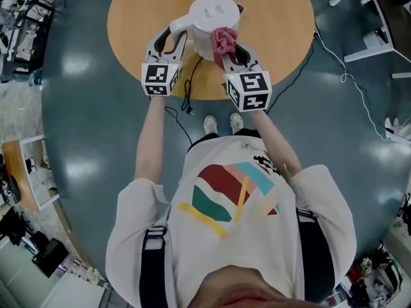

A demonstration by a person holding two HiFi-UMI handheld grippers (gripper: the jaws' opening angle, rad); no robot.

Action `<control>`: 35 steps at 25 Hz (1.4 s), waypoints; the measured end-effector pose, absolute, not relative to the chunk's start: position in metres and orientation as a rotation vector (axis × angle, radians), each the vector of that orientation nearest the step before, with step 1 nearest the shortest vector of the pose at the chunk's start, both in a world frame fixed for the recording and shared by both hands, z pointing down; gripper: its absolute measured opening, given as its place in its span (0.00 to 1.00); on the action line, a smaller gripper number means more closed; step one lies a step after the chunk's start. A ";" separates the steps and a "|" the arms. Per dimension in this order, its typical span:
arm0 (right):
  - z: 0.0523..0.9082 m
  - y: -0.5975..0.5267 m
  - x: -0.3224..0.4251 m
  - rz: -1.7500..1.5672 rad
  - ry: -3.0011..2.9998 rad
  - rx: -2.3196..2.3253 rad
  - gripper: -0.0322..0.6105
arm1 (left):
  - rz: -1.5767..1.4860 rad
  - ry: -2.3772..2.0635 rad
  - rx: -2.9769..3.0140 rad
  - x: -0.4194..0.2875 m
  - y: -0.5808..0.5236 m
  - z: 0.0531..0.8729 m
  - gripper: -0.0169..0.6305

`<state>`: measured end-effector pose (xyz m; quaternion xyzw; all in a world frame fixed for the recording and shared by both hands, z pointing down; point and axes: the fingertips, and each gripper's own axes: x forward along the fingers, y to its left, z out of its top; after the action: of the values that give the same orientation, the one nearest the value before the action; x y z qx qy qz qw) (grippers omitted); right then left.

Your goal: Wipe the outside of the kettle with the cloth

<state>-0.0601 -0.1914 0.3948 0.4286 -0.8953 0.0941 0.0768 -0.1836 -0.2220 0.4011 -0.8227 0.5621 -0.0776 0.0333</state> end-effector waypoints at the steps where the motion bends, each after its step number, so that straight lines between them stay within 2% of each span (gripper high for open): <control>1: 0.395 -0.194 -0.053 0.286 -2.677 1.305 0.12 | -0.238 1.729 -2.531 -0.183 -0.221 0.401 0.34; 19: 0.413 -0.244 -0.003 0.361 -2.652 1.412 0.12 | -0.227 1.725 -2.556 -0.178 -0.225 0.408 0.34; 35: 0.429 -0.300 0.001 0.368 -2.654 1.437 0.12 | -0.183 1.772 -2.536 -0.177 -0.228 0.412 0.34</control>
<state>0.0012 -0.3001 0.4291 0.4721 -0.8718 0.1209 0.0505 -0.1772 -0.2279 0.4125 -0.8180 0.5717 -0.0591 0.0212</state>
